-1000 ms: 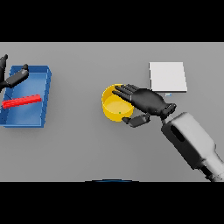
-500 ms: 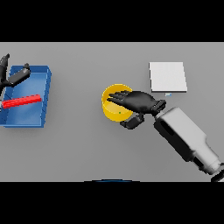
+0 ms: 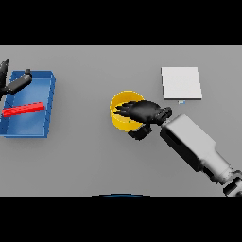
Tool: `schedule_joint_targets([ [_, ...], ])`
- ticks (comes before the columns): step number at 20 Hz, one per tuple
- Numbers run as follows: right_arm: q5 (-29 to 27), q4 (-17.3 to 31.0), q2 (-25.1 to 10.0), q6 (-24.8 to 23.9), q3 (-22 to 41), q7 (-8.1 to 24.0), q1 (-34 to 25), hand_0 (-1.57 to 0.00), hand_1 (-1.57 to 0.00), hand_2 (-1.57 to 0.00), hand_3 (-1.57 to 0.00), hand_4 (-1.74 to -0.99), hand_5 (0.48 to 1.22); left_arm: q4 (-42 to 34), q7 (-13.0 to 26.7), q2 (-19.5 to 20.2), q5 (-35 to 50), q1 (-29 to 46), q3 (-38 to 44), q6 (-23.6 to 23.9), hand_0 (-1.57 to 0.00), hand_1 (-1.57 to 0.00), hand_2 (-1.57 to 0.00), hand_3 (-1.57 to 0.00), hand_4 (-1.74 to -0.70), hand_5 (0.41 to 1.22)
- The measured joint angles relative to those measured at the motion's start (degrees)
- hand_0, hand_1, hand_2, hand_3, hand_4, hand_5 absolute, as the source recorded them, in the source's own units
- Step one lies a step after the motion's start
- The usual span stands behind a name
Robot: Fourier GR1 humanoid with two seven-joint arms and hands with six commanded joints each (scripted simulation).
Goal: Pick up the red beaker and tilt it to pour out 1 green nut into yellow bowl. Pick up the yellow bowl and place it on the metallic measuring scale.
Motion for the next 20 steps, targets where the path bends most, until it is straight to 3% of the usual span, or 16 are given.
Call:
schedule_joint_targets([
  [2, 0.92, 0.41, 0.22, -0.21, 0.68, 0.66, -0.51, -0.26, -0.24, -0.23, -0.25, -1.387, 0.900, -0.41, 0.26, 0.48, 0.08, -0.07, 0.24, 0.14, 0.00, 0.00, 0.00, 0.00, -0.79, 0.722],
  [5, 0.78, -0.38, -0.63, 0.87, 1.24, -1.00, -0.28, -0.89, -0.85, -0.81, -0.59, -1.534, 1.057, -0.31, 0.50, 0.51, 0.21, -0.24, 0.47, 0.24, 0.00, 0.00, 0.00, 0.00, -0.80, 0.726],
  [7, -0.17, -0.25, -1.12, 3.08, 1.22, -2.11, -0.82, -1.14, -1.11, -1.09, -0.87, -1.604, 1.116, -0.33, 0.36, 0.84, 0.30, 0.18, 0.68, 0.50, 0.00, 0.00, 0.00, 0.00, -0.80, 0.728],
  [8, -0.34, -0.14, -1.35, 3.97, 1.36, -2.57, -1.16, -1.22, -1.20, -1.18, -0.93, -1.628, 1.137, -0.62, 0.23, 1.13, 0.30, 0.42, 0.59, 0.30, 0.00, 0.00, 0.00, 0.00, -0.80, 0.727],
  [11, -1.20, -0.36, -1.53, 4.70, 1.10, -2.24, -1.10, -1.39, -1.38, -1.31, -1.14, -1.682, 1.178, -0.59, 0.65, 0.49, -0.07, 0.16, 0.19, 0.76, 0.00, 0.00, 0.00, 0.00, -0.80, 0.725],
  [13, -1.52, -0.48, -1.87, 4.59, 1.09, -2.68, -1.18, -1.46, -1.45, -1.39, -1.17, -1.703, 1.193, -2.05, 0.53, 1.50, 0.39, 0.46, 0.56, 0.68, 0.00, 0.00, 0.00, 0.00, -0.80, 0.726],
  [14, -1.39, -1.35, -1.43, 4.59, 1.20, -0.34, -0.77, -1.48, -1.47, -1.42, -1.18, -1.711, 1.199, -2.16, 0.67, 1.75, 0.55, 0.79, 0.55, 0.47, 0.00, 0.00, 0.00, 0.00, -0.81, 0.724],
  [17, -2.23, -2.88, -3.32, 4.85, 0.38, -1.03, -1.03, -1.52, -1.52, -1.47, -1.19, -1.726, 1.210, -3.49, 1.59, 2.02, 0.36, 0.94, 0.29, 1.03, 0.00, 0.00, 0.00, 0.00, -0.80, 0.724],
  [18, -2.97, -4.00, -3.20, 5.69, -0.20, 0.23, -1.59, -1.53, -1.53, -1.49, -1.19, -1.729, 1.212, -3.73, 1.22, 2.18, 0.39, 1.34, 0.30, 1.19, 0.00, 0.00, 0.00, 0.00, -0.80, 0.724],
  [20, -4.52, -6.58, -5.12, 7.55, -1.27, -0.45, -1.84, -1.55, -1.55, -1.49, -1.33, -1.732, 1.215, -3.29, 1.59, 1.54, 0.28, 1.30, 0.14, 1.52, 0.00, 0.00, 0.00, 0.00, -0.80, 0.723],
])
